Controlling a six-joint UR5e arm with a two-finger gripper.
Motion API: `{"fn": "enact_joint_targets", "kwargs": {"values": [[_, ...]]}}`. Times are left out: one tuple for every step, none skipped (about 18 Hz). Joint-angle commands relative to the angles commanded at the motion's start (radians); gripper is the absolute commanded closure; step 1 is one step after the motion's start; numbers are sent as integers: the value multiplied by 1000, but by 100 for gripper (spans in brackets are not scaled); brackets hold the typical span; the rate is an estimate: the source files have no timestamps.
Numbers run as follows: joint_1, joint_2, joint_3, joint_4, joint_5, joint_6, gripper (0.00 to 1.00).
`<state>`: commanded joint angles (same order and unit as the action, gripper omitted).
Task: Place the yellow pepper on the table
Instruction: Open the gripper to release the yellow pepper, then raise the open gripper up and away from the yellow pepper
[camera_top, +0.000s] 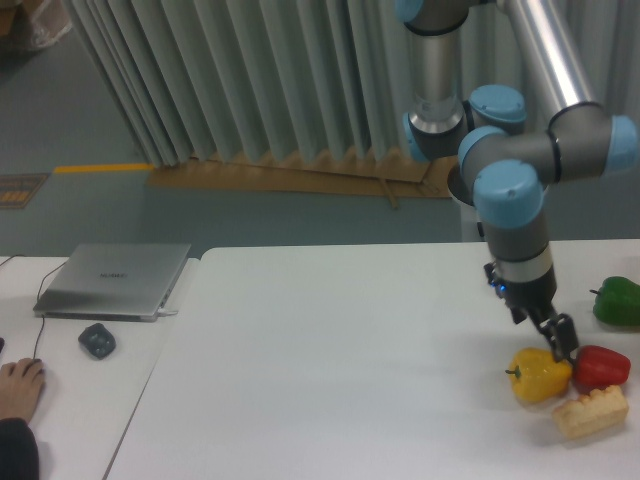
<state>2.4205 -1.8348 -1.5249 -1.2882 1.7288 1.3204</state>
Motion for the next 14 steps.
{"fn": "enact_joint_targets", "kwargs": {"values": [[14, 11, 12, -31, 2, 35, 0], [28, 21, 18, -51, 2, 72, 0], [35, 28, 25, -63, -3, 107, 0], [40, 37, 28, -74, -5, 140, 0], [52, 46, 28, -77, -5, 175, 0], [63, 57, 26, -80, -15, 221, 0], [68, 68, 28, -92, -30, 236, 0], [71, 77, 29, -106, -40, 238, 0], [72, 87, 37, -127, -55, 238, 0], [74, 94, 49, -166, -75, 237, 0], [75, 97, 66, -210, -95, 232, 0], [77, 97, 81, -239, -104, 231, 0], [74, 97, 86, -259, -116, 230, 0], [71, 97, 88, -270, -135, 227, 0]]}}
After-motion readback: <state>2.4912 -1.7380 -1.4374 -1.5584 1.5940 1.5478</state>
